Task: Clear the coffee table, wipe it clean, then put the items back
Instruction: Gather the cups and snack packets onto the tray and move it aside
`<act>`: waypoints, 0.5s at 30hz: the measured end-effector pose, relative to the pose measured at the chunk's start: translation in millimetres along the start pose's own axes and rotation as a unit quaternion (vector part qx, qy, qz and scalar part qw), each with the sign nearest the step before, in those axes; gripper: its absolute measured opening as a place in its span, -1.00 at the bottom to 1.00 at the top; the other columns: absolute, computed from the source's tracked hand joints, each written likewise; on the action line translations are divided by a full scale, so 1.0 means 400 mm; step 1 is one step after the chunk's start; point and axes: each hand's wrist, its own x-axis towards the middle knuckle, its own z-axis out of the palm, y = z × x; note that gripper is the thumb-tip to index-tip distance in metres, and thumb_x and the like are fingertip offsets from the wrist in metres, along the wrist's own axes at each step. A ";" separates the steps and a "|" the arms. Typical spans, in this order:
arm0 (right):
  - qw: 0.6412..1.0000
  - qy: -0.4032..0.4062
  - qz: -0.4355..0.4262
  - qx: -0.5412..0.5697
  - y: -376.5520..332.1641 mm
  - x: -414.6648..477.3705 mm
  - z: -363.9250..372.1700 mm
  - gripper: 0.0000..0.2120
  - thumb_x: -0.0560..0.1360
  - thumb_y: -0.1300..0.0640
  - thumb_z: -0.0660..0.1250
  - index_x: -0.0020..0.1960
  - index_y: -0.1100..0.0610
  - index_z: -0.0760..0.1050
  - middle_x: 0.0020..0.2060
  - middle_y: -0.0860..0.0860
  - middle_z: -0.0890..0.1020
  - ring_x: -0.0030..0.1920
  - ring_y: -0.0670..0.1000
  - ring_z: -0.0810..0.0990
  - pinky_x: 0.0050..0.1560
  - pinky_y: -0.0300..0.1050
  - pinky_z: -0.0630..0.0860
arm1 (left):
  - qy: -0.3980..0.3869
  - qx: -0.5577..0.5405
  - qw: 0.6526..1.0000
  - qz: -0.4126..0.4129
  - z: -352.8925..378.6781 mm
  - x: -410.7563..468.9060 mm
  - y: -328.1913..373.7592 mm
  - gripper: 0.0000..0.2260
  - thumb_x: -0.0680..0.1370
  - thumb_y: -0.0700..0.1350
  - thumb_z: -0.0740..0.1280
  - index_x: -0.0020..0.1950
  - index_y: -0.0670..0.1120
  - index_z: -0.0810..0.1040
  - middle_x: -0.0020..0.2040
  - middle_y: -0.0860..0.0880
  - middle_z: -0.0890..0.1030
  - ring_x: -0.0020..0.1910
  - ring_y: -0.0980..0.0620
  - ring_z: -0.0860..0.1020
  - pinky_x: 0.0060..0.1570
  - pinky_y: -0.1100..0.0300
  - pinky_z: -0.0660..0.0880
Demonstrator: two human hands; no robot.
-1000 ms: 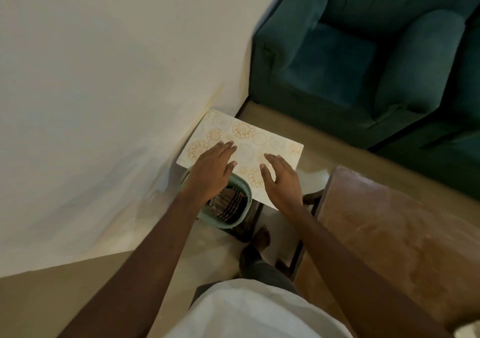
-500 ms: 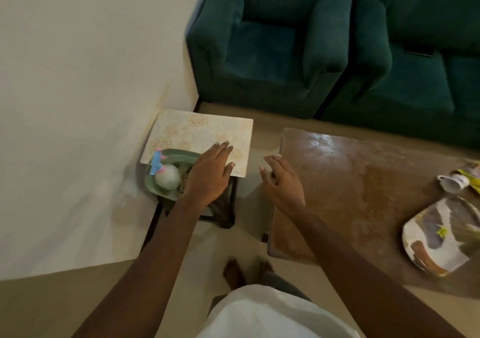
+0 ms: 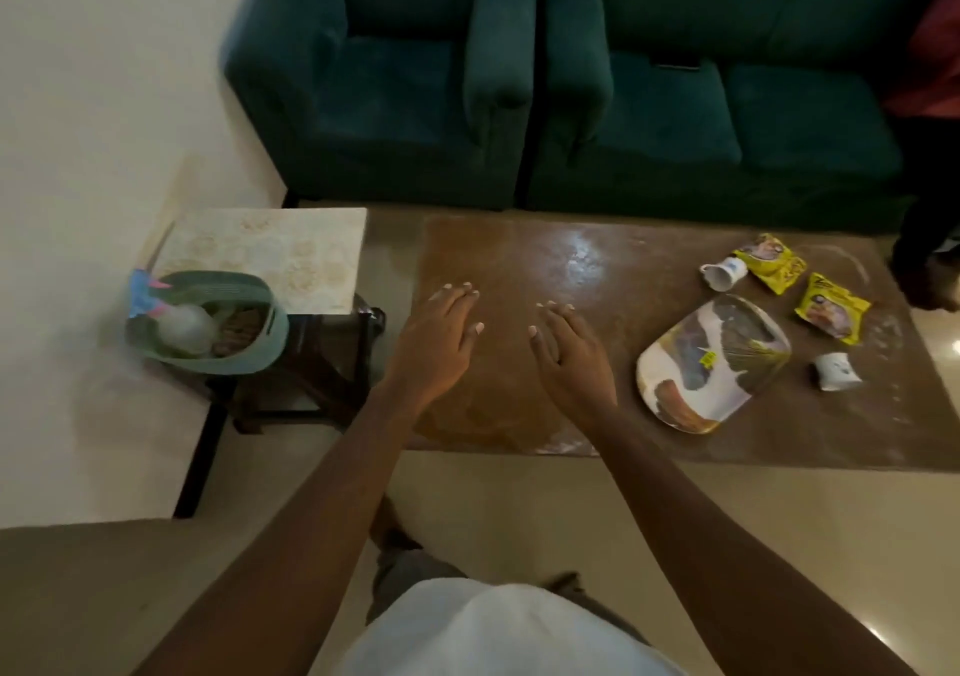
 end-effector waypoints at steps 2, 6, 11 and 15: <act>1.000 0.005 -0.007 -0.009 0.077 -0.034 -0.071 -0.61 0.65 -0.01 0.20 0.44 0.09 0.45 0.42 0.03 0.47 0.51 0.06 0.29 0.47 0.06 0.28 | 0.002 0.002 1.000 0.006 0.049 -0.003 0.095 -0.58 0.65 0.00 0.17 0.50 -0.09 0.31 0.50 -0.03 0.34 0.51 -0.02 0.22 0.44 0.13 0.13; 0.999 0.016 0.018 -0.023 0.224 -0.091 -0.198 -0.59 0.66 -0.03 0.18 0.44 0.09 0.44 0.44 0.03 0.45 0.51 0.06 0.30 0.46 0.06 0.29 | -0.005 -0.014 1.000 0.016 0.116 -0.003 0.274 -0.58 0.66 -0.01 0.17 0.51 -0.09 0.31 0.51 -0.03 0.32 0.52 -0.02 0.20 0.44 0.11 0.17; 0.998 0.057 0.029 -0.008 0.359 -0.123 -0.329 -0.62 0.65 0.01 0.22 0.39 0.14 0.49 0.39 0.07 0.50 0.44 0.07 0.38 0.39 -0.03 0.32 | -0.017 -0.012 0.999 0.043 0.167 0.046 0.442 -0.57 0.66 0.00 0.15 0.52 -0.08 0.29 0.52 -0.02 0.30 0.53 0.00 0.18 0.44 0.09 0.18; 0.995 0.087 0.050 -0.008 0.450 -0.124 -0.411 -0.64 0.65 0.04 0.23 0.39 0.14 0.49 0.39 0.07 0.50 0.44 0.04 0.38 0.37 -0.05 0.32 | -0.031 -0.004 0.998 0.062 0.228 0.124 0.545 -0.56 0.65 0.02 0.16 0.52 -0.06 0.29 0.52 -0.01 0.30 0.53 0.01 0.19 0.42 0.07 0.22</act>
